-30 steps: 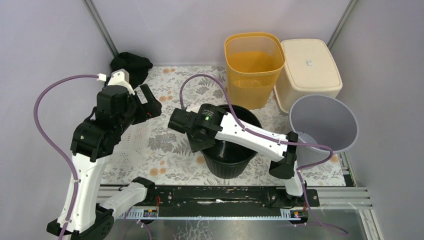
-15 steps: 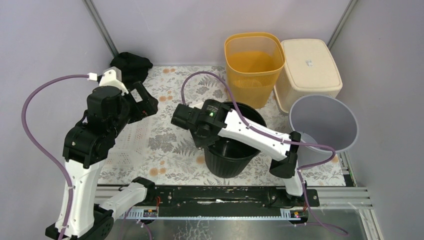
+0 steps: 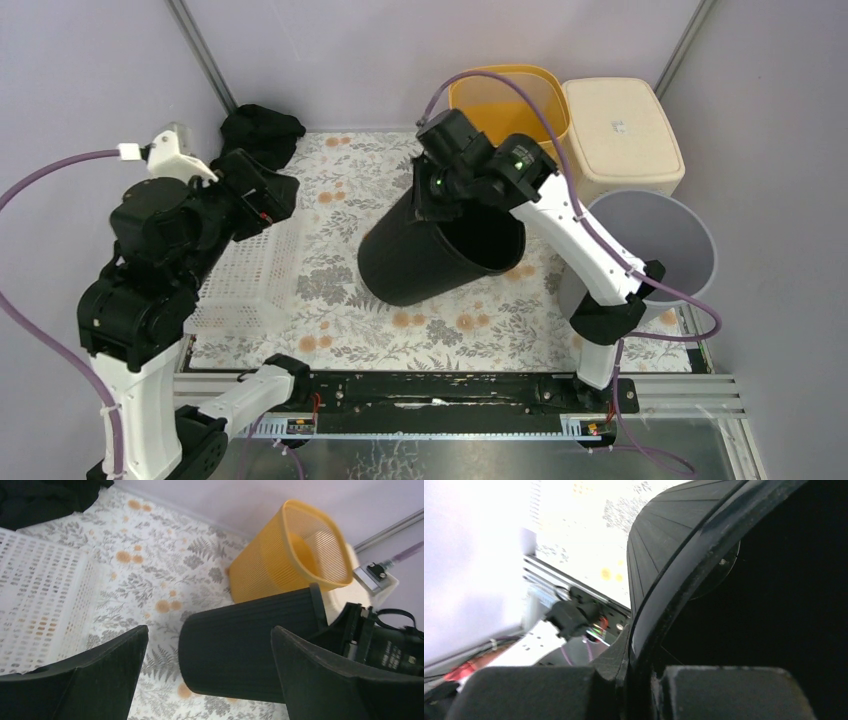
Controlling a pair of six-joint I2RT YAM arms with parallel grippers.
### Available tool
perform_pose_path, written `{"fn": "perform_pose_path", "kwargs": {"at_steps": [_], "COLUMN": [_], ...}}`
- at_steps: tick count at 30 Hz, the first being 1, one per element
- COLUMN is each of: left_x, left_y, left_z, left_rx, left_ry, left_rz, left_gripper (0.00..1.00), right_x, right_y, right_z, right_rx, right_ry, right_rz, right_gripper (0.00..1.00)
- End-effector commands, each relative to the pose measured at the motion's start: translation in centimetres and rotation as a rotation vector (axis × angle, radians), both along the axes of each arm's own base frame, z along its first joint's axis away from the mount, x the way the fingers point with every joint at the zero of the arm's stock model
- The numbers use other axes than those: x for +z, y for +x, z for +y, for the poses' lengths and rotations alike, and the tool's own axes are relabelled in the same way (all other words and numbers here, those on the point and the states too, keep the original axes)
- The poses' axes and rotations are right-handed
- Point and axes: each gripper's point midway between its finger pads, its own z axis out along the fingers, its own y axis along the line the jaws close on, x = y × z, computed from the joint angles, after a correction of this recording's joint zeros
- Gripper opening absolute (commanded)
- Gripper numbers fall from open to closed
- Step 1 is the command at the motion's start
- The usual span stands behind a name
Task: Turn the large container upside down
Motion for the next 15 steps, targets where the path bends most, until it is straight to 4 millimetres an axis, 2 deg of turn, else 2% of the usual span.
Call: {"fn": "perform_pose_path", "kwargs": {"at_steps": [1, 4, 8, 9, 12, 13, 15], "left_x": [2.8, 3.9, 5.2, 5.7, 6.4, 6.6, 6.8], "left_y": [-0.8, -1.3, -2.1, -2.4, -2.9, -3.0, -3.2], "left_z": [0.0, -0.2, -0.1, 0.0, 0.2, 0.2, 0.3], "left_rx": [-0.003, -0.019, -0.027, -0.028, -0.027, -0.027, -0.029], "left_ry": [-0.049, -0.068, -0.084, -0.085, -0.086, -0.088, -0.088], "left_rz": [-0.059, -0.082, -0.114, -0.124, -0.14, -0.145, -0.148], "left_gripper": [1.0, 1.0, 1.0, 1.0, 1.0, 1.0, 1.0], "right_x": [8.1, 9.8, 10.6, 11.8, 12.1, 11.1, 11.5], "right_y": [1.3, 2.5, 4.0, 4.4, 5.1, 5.4, 5.3], "right_z": [2.6, 4.6, 7.1, 7.6, 8.6, 9.0, 9.5], "right_rx": [0.04, 0.026, -0.025, -0.029, -0.052, -0.06, -0.056], "right_ry": [0.329, 0.448, 0.589, 0.654, 0.767, 0.792, 0.887], "right_rz": [-0.111, -0.123, -0.106, -0.132, -0.144, -0.13, -0.126], "right_gripper": [0.0, 0.0, 0.0, 0.0, 0.0, 0.0, 0.0]}}
